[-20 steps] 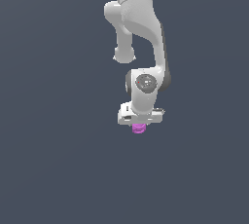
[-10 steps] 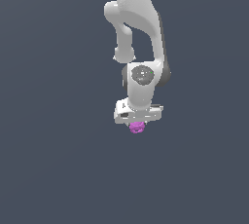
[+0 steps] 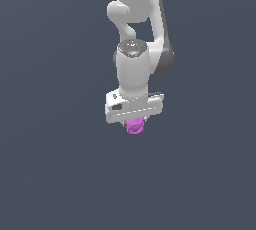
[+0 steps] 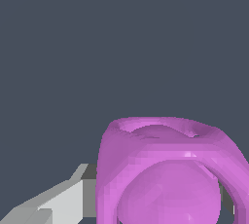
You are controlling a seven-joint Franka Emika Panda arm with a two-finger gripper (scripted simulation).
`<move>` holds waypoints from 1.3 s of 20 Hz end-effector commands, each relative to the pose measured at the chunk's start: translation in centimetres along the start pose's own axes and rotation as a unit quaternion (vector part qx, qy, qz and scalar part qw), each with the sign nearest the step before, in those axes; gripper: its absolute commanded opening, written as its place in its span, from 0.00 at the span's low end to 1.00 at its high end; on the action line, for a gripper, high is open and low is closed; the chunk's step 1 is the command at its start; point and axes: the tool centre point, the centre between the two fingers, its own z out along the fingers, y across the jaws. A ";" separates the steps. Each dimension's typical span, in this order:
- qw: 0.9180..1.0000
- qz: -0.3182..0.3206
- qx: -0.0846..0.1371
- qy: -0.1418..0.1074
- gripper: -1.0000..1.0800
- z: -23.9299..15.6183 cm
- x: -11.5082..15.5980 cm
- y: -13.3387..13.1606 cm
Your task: Pick up the object and move it to a goal position.
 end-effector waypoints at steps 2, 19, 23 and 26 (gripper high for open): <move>0.999 -0.025 0.004 0.022 0.00 -3.8 1.2 1.4; 0.982 -0.141 0.031 0.123 0.00 -22.2 6.1 7.9; 0.975 -0.164 0.036 0.143 0.00 -25.9 6.9 9.2; 0.971 -0.178 0.040 0.155 0.00 -28.3 7.3 10.1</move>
